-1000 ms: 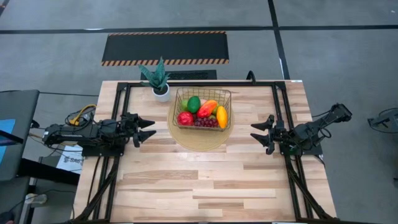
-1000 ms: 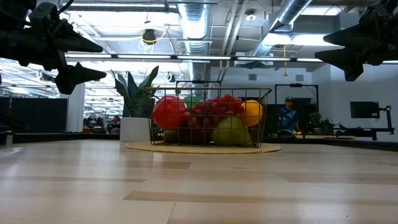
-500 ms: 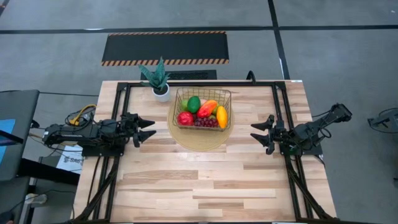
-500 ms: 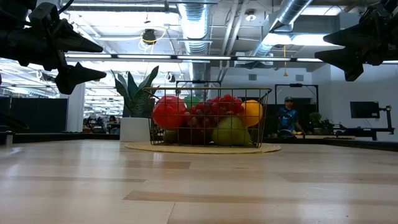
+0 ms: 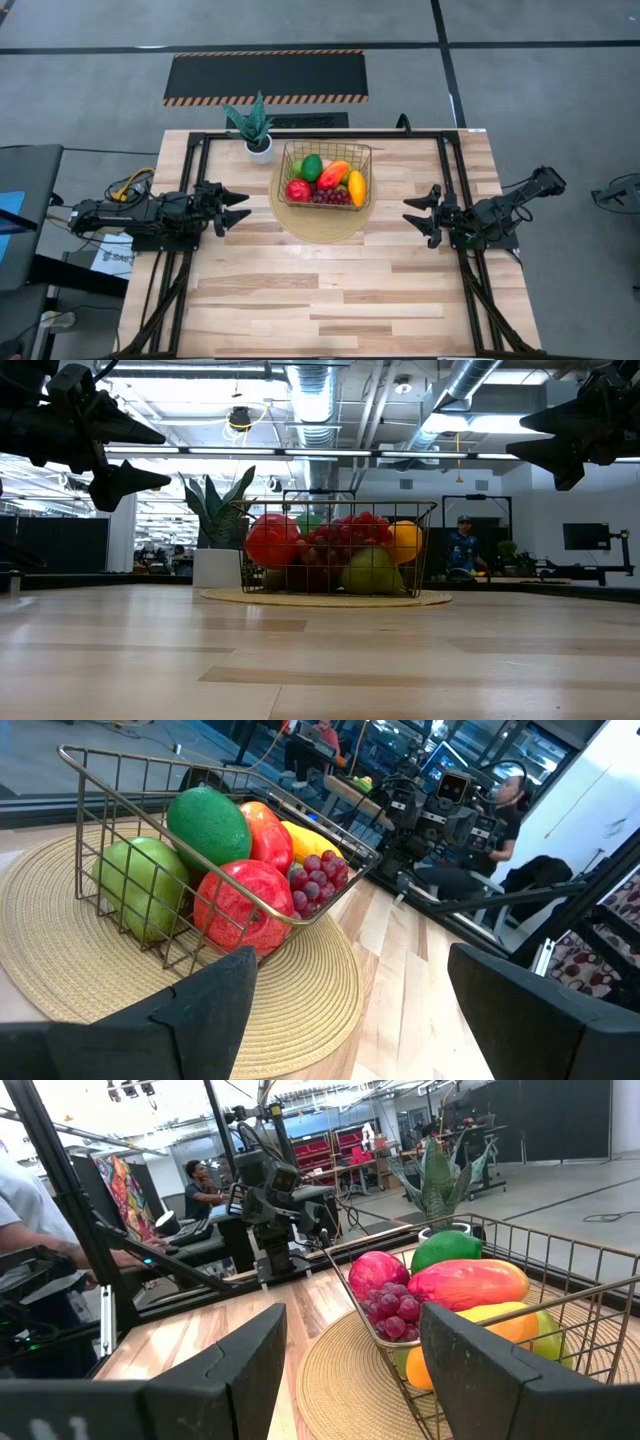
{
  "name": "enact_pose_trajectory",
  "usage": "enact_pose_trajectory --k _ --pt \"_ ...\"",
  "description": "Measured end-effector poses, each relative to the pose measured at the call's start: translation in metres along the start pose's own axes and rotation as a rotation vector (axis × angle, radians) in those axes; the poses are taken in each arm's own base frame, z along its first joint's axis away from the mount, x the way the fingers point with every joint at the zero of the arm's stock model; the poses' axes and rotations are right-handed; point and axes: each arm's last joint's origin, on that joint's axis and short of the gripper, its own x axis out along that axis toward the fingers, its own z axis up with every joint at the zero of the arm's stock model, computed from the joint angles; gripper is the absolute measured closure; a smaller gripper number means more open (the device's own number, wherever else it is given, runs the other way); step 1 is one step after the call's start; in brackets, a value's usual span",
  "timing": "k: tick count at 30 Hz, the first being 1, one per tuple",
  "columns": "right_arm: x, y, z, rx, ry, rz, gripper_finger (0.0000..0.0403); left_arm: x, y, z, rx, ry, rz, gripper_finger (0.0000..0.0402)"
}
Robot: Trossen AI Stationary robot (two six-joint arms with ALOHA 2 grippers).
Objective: Build produce basket
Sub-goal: Return to Home Position
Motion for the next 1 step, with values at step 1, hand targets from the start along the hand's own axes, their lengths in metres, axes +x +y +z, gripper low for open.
enact_pose_trajectory --k 1 --pt "0.0000 0.0000 0.0000 0.000 0.000 0.000 0.0153 0.0000 0.0000 0.0000 0.000 0.000 0.000 0.0085"
